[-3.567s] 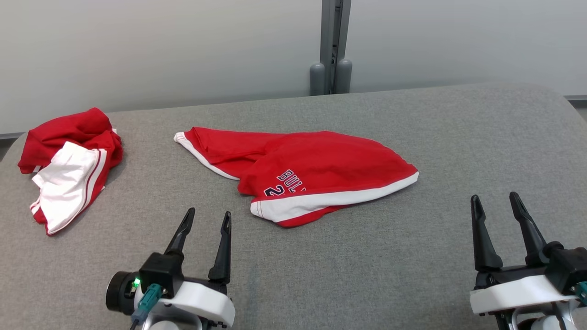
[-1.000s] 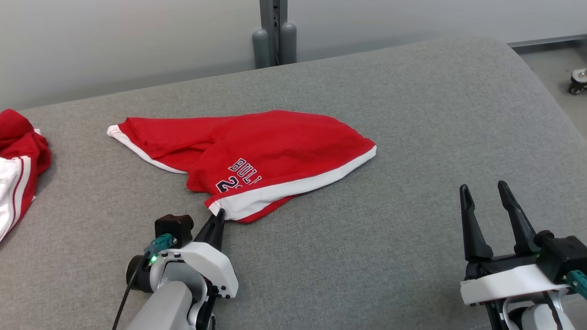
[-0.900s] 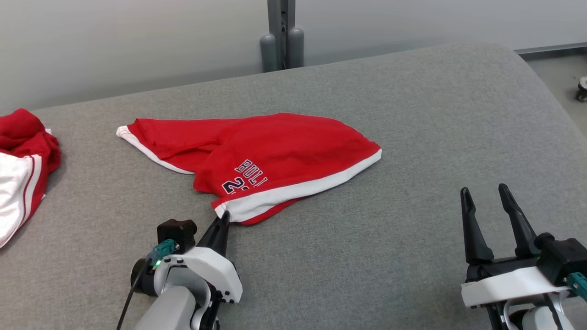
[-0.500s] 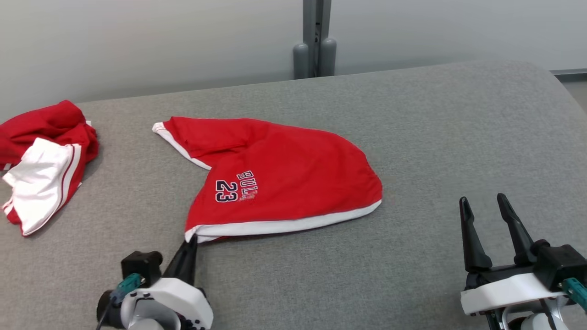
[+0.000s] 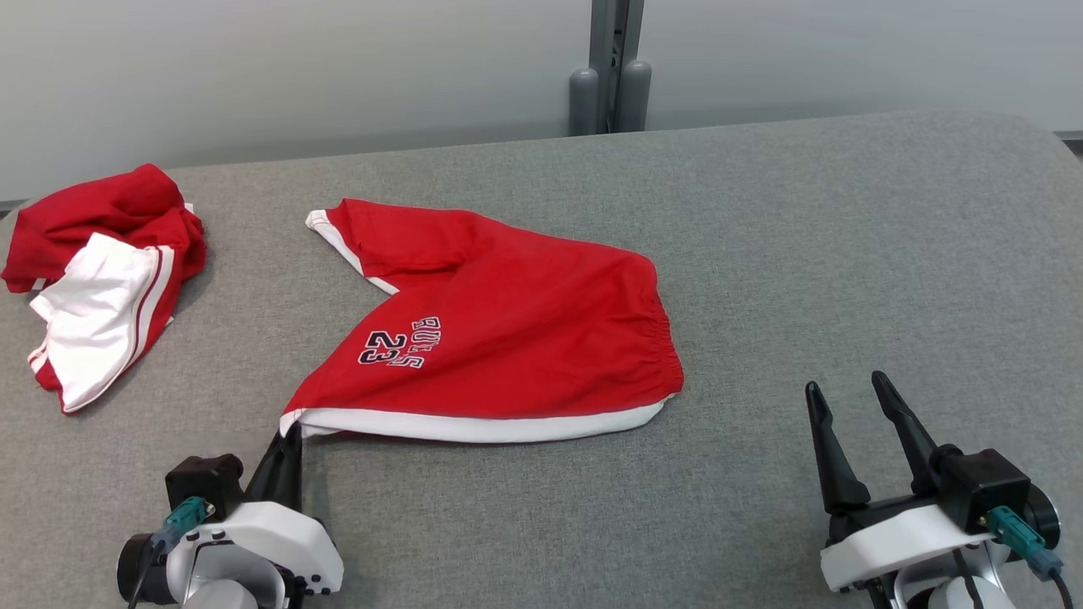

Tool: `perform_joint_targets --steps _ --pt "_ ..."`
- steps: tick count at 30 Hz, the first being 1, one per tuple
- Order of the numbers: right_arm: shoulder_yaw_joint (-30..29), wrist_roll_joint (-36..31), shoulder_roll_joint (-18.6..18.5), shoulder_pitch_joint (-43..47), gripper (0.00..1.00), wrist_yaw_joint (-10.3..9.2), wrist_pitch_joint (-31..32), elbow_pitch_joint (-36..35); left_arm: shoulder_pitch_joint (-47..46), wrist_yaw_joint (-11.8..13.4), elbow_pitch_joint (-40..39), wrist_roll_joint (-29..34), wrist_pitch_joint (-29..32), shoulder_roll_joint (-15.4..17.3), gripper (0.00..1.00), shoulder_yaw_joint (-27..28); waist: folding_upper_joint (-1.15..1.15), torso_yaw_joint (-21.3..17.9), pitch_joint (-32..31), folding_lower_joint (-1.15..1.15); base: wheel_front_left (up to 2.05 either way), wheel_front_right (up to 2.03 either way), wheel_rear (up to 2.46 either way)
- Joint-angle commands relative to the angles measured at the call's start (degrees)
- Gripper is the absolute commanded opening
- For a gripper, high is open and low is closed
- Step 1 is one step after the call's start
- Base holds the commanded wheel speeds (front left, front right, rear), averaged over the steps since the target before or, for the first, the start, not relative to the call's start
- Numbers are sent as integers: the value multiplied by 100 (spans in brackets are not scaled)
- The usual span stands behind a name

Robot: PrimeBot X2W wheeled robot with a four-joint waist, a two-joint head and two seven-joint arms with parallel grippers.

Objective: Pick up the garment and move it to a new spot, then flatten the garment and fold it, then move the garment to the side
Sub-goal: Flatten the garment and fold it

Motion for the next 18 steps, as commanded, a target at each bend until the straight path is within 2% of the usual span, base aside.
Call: perform_joint_targets --steps 1,11,18 --pt "-3 -10 -36 -103 100 2 -28 40 -77 20 56 11 -8 -1 0 21 0 7 30 0 0 0 0" --pt "66 -32 -32 -205 100 3 -28 117 -130 -47 257 47 -59 -132 0 54 0 38 90 0 0 0 0" --pt "298 -408 -32 -399 100 2 -28 533 -180 -62 251 144 -70 -195 0 141 0 161 145 0 0 0 0"
